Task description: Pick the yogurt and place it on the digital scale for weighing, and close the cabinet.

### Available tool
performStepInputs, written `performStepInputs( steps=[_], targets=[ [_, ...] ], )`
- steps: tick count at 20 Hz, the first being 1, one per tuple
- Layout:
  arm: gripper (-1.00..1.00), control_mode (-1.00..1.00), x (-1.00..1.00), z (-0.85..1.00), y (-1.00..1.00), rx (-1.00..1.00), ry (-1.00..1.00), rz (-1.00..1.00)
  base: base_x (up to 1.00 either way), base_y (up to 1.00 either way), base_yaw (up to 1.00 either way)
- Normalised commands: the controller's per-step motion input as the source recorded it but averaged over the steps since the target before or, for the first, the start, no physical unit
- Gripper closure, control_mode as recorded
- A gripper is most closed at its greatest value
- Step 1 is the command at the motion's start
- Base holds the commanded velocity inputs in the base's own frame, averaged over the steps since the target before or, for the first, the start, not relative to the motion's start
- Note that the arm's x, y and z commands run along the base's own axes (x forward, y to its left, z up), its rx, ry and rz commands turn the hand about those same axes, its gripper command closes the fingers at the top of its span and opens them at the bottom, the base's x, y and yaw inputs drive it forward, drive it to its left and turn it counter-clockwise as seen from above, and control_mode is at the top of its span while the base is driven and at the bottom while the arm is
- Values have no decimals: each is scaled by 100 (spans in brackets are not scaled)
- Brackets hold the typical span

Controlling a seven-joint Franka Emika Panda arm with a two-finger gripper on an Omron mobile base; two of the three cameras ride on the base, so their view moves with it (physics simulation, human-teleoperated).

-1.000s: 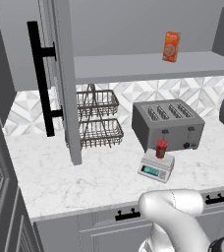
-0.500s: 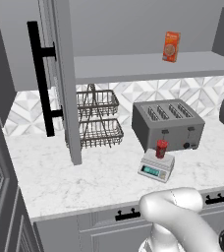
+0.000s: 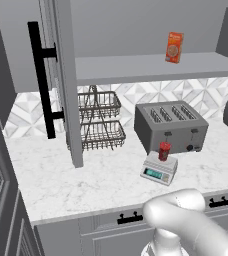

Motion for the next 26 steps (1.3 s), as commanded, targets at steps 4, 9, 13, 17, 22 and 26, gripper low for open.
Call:
performStepInputs(
  steps=[4,9,13,17,22,26],
  targets=[
    [-100,-100,-9,0,-45,6,-8,9,0,0,0],
    [-100,-100,-26,7,-69,5,-6,6,0,0,0],
    [-100,-100,-41,45,-37,-3,11,-1,0,0,0],
    [-100,-100,-34,59,-6,-18,22,-3,0,0,0],
    [-100,-100,-31,62,38,-26,3,0,0,0,0],
    [-100,-100,-42,36,53,-28,-1,0,0,0,0]
  ],
)
